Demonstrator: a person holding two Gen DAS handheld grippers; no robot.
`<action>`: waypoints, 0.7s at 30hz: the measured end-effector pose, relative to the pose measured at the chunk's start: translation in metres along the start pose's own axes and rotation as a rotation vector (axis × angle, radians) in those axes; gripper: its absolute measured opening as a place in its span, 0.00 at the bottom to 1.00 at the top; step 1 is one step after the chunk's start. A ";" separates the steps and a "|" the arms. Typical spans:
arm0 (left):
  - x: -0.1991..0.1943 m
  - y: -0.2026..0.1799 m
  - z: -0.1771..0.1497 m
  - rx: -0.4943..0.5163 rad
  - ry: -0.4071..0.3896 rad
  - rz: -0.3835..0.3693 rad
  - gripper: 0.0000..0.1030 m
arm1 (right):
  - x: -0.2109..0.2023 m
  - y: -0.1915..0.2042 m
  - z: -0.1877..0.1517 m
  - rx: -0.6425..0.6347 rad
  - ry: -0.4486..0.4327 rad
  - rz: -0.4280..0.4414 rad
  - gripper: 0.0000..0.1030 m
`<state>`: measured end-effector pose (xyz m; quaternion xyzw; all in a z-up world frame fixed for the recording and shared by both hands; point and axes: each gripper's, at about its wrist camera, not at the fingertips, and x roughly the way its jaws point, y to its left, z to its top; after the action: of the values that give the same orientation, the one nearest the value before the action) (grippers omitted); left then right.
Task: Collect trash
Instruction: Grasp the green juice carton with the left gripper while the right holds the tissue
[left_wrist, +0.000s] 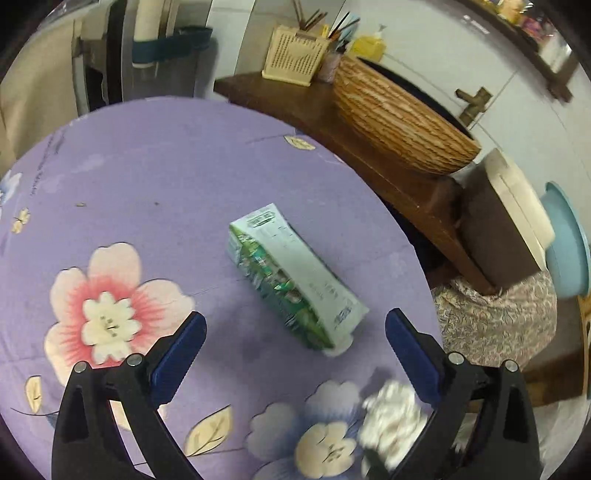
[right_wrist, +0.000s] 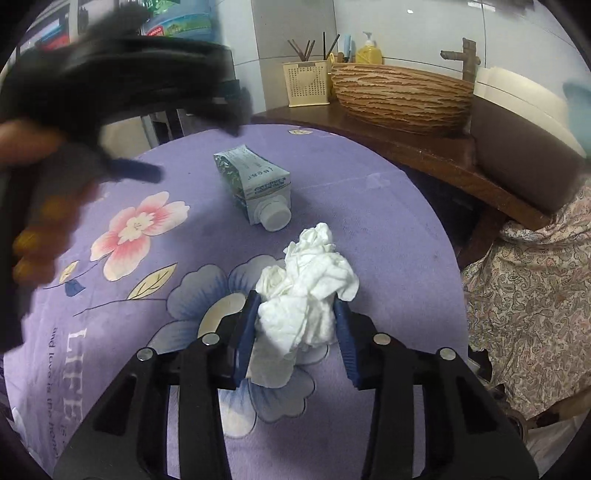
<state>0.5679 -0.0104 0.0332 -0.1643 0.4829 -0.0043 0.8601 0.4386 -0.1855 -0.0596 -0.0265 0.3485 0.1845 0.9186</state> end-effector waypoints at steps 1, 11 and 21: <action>0.006 -0.005 0.005 0.001 0.010 0.022 0.91 | -0.003 0.000 -0.001 -0.006 -0.005 -0.001 0.39; 0.065 -0.017 0.033 -0.006 0.117 0.160 0.65 | -0.016 -0.011 -0.018 -0.011 -0.048 0.016 0.39; 0.060 -0.018 0.025 0.082 0.073 0.151 0.54 | -0.032 -0.009 -0.026 -0.011 -0.096 0.032 0.39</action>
<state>0.6237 -0.0309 0.0005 -0.0920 0.5242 0.0350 0.8459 0.4032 -0.2086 -0.0594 -0.0169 0.3033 0.2018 0.9311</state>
